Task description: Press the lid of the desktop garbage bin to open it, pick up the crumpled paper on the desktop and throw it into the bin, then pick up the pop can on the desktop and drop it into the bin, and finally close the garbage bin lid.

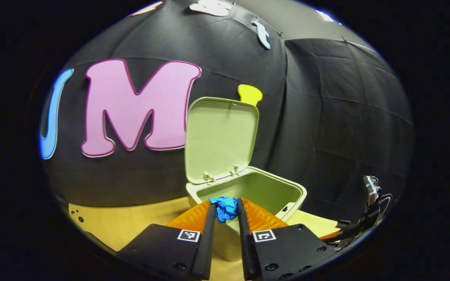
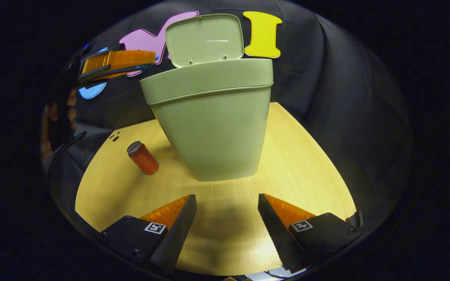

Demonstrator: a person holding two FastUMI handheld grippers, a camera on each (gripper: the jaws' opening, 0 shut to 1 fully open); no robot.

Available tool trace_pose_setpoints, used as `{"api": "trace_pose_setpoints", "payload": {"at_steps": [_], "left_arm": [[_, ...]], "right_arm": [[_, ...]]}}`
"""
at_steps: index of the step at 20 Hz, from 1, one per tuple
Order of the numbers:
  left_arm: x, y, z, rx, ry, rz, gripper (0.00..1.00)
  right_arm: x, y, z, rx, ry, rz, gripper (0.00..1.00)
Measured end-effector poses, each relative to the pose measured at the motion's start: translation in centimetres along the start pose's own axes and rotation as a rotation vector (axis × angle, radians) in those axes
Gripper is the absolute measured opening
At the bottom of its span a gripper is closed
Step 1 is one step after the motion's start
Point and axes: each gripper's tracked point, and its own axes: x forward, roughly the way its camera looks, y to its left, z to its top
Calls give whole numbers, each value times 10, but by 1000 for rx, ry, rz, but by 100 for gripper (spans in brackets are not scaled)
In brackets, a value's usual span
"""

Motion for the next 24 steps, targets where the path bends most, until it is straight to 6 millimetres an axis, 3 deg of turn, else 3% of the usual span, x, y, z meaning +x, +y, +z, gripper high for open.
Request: {"api": "trace_pose_setpoints", "payload": {"at_steps": [4,7,11,14,15,19,24], "left_arm": [[19,-17,-6,3,21,-36,34],[30,-22,-7,11,23,-39,39],[30,-28,-5,-6,8,-46,47],[26,-26,-3,-20,0,-27,87],[23,-21,-4,-19,-5,-2,92],[-5,2,-6,-29,-21,94,96],[-71,54,-27,-74,-20,257,96]], "right_arm": [[2,-5,-2,5,4,-7,100],[2,-9,-3,11,5,-12,99],[3,-11,-6,6,17,-14,99],[2,-8,-9,-8,22,-3,100],[1,-7,-9,-14,22,1,99],[1,1,-7,-22,16,18,99],[6,22,-8,-32,26,66,99]]}}
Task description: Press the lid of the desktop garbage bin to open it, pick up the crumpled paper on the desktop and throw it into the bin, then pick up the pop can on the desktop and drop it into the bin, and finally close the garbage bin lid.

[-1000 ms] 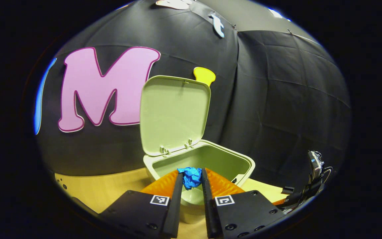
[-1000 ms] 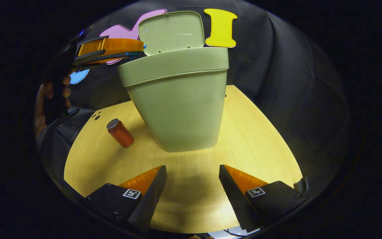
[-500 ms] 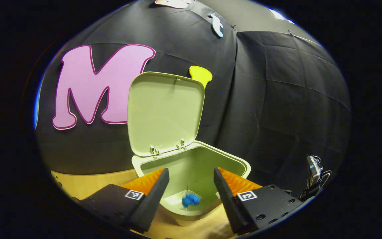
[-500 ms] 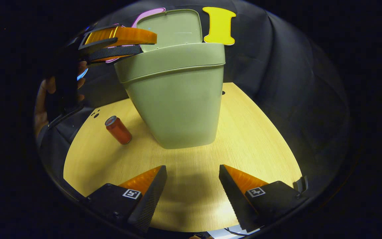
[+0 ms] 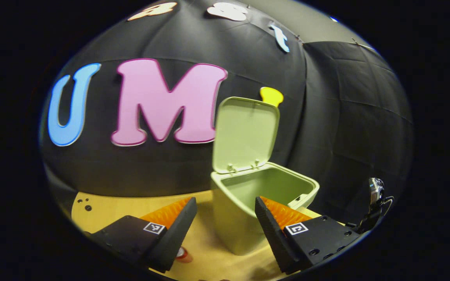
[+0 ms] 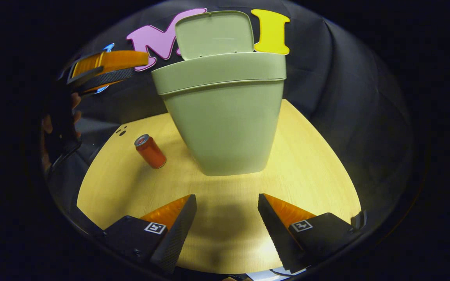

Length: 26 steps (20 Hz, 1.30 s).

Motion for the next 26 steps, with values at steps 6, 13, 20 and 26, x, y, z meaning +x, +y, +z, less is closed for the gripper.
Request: {"api": "trace_pose_setpoints", "payload": {"at_steps": [6,13,20,26], "left_arm": [[-81,84,-56,7,86,236,96],[-159,122,-122,-85,172,420,96],[-208,142,-166,-193,237,538,96],[-233,157,-188,-237,283,617,96]], "right_arm": [[11,39,3,-26,-1,70,99],[28,114,19,-169,-76,201,99],[70,176,31,-262,-113,288,99],[119,208,42,-288,-109,312,99]]}}
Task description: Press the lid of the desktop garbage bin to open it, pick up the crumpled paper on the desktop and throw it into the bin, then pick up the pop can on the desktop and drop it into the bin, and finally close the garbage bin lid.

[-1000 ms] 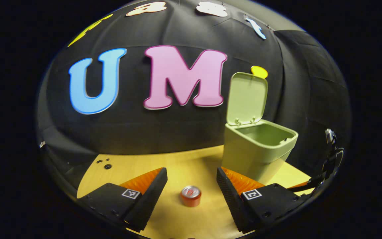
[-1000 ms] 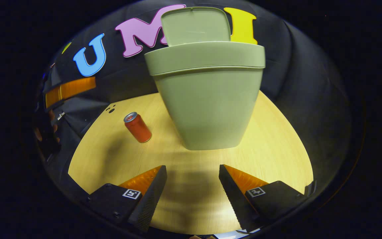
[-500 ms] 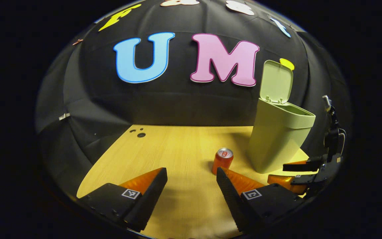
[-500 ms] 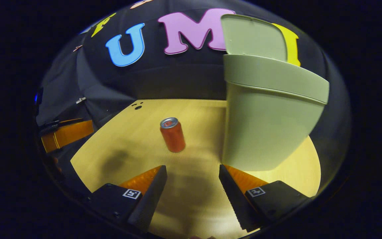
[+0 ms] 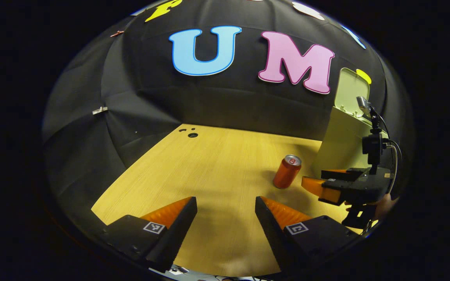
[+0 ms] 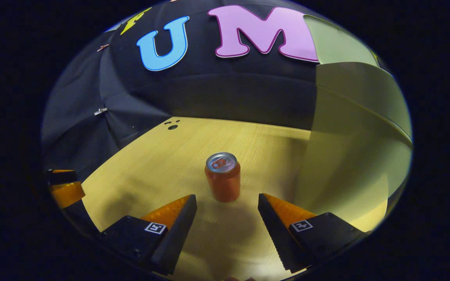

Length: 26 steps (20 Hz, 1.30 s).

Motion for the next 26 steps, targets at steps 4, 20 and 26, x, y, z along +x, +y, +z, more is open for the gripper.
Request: {"api": "trace_pose_setpoints", "payload": {"at_steps": [4,20,26], "left_arm": [[3,13,-7,-19,20,55,96],[11,7,-11,-40,57,106,96],[6,-8,-10,-10,53,70,96]], "right_arm": [[34,3,3,-25,6,-6,99],[92,-1,2,0,18,-16,99],[73,12,20,-67,-23,26,83]]}}
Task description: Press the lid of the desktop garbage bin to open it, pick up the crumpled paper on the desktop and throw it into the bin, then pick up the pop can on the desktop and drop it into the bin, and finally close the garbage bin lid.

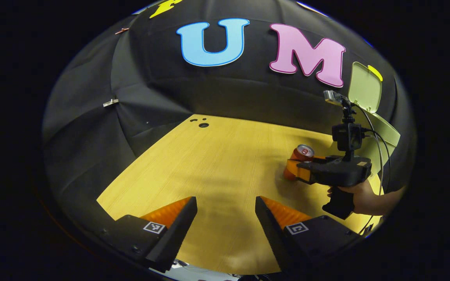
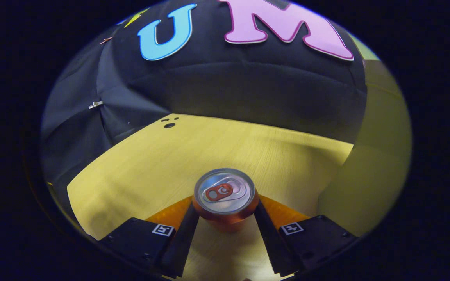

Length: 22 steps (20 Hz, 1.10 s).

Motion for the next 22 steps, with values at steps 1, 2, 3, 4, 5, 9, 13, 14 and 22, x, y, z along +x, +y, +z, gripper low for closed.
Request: {"api": "trace_pose_setpoints", "payload": {"at_steps": [1,2,3,4,5,9,13,14,22], "left_arm": [[0,-2,0,5,-3,-7,96],[-1,-5,0,10,-4,-12,96],[-2,-6,-1,16,-4,-17,96],[-5,-8,1,21,-12,-21,96],[-7,-11,5,25,-23,-30,96],[-19,-23,6,17,-49,-92,96],[-45,-30,3,32,-69,-154,96],[-51,-32,4,38,-79,-169,96],[-76,-34,7,100,-158,-273,96]], "right_arm": [[-7,2,7,-12,-13,5,83],[-15,4,13,-20,-23,12,83],[-22,5,20,-22,-31,19,83],[-30,6,27,-23,-41,22,83],[-39,6,36,-25,-52,25,83],[-83,8,77,-51,-106,30,83],[-136,6,123,-63,-175,7,83],[-147,5,134,-66,-191,-4,83],[-238,-34,208,-52,-321,-142,83]]}}
